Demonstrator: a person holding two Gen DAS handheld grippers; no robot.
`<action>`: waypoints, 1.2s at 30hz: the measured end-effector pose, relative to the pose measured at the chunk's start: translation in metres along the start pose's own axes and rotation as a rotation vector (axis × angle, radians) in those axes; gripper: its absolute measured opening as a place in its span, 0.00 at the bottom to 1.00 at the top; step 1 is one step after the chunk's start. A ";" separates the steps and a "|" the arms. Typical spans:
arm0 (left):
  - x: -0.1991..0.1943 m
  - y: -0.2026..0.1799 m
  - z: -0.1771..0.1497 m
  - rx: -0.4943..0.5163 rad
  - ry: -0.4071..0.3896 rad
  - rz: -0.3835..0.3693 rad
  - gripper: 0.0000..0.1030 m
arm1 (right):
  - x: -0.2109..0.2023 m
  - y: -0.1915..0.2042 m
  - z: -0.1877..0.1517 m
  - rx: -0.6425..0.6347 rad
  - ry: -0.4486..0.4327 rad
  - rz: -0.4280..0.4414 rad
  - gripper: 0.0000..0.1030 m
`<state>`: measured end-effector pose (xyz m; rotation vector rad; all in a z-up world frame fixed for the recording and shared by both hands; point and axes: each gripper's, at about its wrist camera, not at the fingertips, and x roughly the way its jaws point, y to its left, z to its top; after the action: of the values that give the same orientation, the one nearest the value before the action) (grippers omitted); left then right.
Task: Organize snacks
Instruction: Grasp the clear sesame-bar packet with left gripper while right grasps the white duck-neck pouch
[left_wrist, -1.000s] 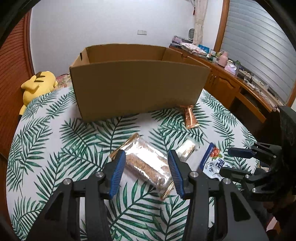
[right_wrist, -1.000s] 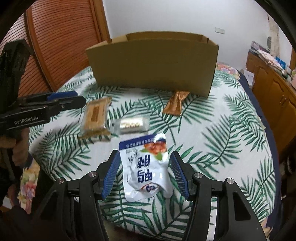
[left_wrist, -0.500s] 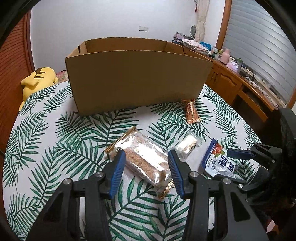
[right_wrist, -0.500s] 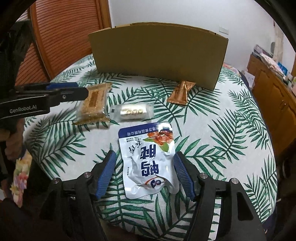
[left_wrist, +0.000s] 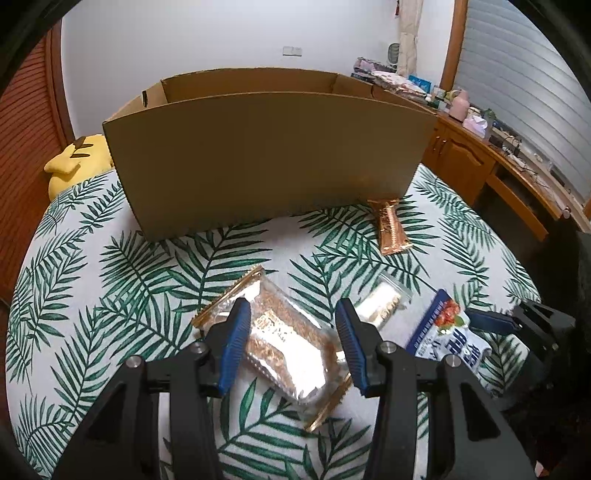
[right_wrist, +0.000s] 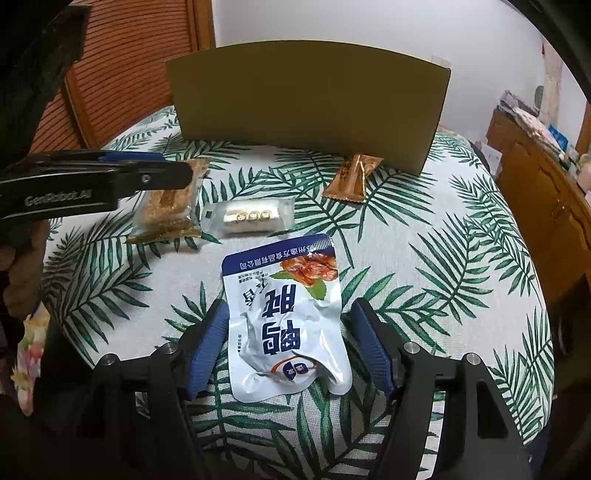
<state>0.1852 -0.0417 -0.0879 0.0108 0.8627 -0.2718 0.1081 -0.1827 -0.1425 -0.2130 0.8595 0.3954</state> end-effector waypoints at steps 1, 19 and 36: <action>0.002 0.000 0.001 -0.002 0.003 0.004 0.46 | 0.000 0.000 0.000 0.001 -0.002 0.000 0.68; 0.011 -0.002 -0.006 0.053 0.025 0.164 0.52 | -0.001 0.001 -0.004 0.001 -0.024 -0.002 0.69; -0.001 0.014 -0.017 0.032 0.011 0.244 0.54 | -0.001 0.001 -0.004 0.003 -0.026 -0.005 0.69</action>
<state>0.1754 -0.0264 -0.0994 0.1461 0.8585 -0.0568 0.1044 -0.1831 -0.1443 -0.2072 0.8337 0.3917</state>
